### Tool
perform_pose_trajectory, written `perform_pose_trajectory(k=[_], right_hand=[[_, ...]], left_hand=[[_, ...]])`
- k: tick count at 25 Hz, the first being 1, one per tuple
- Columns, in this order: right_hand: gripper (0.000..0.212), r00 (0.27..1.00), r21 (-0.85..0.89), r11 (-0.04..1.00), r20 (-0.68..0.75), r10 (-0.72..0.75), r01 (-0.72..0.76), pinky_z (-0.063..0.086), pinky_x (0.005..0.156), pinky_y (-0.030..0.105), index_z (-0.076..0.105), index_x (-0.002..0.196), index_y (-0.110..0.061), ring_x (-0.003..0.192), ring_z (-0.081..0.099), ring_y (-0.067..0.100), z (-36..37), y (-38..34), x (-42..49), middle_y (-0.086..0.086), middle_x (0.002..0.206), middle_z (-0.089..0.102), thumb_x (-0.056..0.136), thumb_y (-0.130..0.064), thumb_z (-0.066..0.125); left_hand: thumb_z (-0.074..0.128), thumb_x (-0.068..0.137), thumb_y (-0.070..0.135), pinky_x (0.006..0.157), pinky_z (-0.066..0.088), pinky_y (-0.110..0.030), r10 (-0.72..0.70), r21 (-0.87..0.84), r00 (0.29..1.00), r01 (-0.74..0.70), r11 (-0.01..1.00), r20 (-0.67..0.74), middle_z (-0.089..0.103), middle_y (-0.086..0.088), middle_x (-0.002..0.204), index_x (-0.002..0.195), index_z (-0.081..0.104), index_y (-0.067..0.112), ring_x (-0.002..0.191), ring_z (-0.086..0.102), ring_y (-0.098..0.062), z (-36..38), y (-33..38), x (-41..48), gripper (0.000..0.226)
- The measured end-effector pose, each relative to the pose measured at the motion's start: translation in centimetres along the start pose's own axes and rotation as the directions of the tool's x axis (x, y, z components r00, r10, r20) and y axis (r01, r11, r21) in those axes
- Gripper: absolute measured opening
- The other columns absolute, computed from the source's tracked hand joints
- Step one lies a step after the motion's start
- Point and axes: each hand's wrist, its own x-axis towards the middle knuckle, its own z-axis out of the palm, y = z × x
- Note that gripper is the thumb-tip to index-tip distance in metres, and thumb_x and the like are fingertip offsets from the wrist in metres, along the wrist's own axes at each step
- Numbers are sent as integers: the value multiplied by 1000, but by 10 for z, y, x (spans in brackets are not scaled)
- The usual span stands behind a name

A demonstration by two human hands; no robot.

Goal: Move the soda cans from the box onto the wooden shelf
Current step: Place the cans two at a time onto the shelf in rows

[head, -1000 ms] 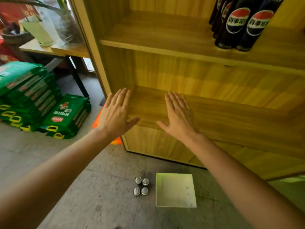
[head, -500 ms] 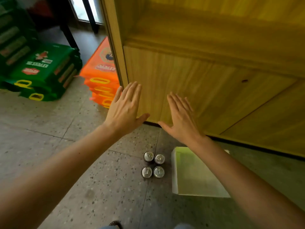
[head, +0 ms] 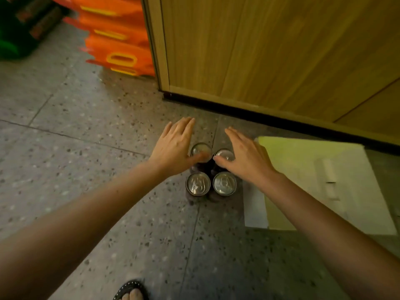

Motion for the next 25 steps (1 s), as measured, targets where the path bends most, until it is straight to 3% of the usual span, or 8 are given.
perform_pose_trajectory(k=[3,6,9,13,15,20,25], right_hand=[[75,998,77,996,62,29,-33,38,100,38,25,141,-15,132,38,25,31,1,-6,4,150,30,81,-47,57],[64,994,202,977,99,55,-74,45,92,43,34,132,-15,119,48,29,40,5,3,7,139,40,77,-35,62],[72,979,214,970,191,72,-113,43,95,38,37,129,-15,120,47,25,39,10,19,8,136,44,69,-33,73],[72,971,287,937,186,151,-200,42,74,30,42,117,-15,97,52,20,31,13,30,6,118,55,58,-28,82],[67,973,324,923,157,166,-210,40,72,29,45,114,-14,93,52,19,18,17,29,4,111,57,59,-26,81],[56,987,532,832,109,115,-156,43,75,27,52,106,-18,94,55,16,-95,0,15,-1,102,57,59,-24,82],[49,991,665,735,109,80,-132,42,67,14,53,100,-18,78,52,-2,-299,-51,-12,-12,88,56,61,-14,81]], left_hand=[[64,74,52,114,22,-44,-89,-228,982,126,965,166,33,-11,147,143,20,13,135,31,-28,31,-1,-2,91],[74,69,32,99,42,-39,-145,-488,952,265,831,269,53,-11,131,135,33,14,119,51,-28,47,-3,4,80],[78,66,19,89,44,-30,-165,-579,954,285,764,250,60,-8,120,125,41,14,109,57,-22,50,-2,12,70],[83,58,17,86,47,-31,-191,-646,962,271,713,193,64,-5,111,115,50,13,101,59,-17,52,-4,16,66],[84,56,17,87,50,-35,-225,-678,960,278,681,168,66,-4,107,112,53,13,99,62,-19,46,-4,16,64],[84,55,22,83,49,-23,-237,-744,965,240,623,112,67,2,104,111,59,17,97,63,-10,-68,27,18,61],[81,43,44,84,54,-31,-219,-749,974,189,635,60,71,8,98,104,65,24,92,66,-6,-271,91,19,66]])
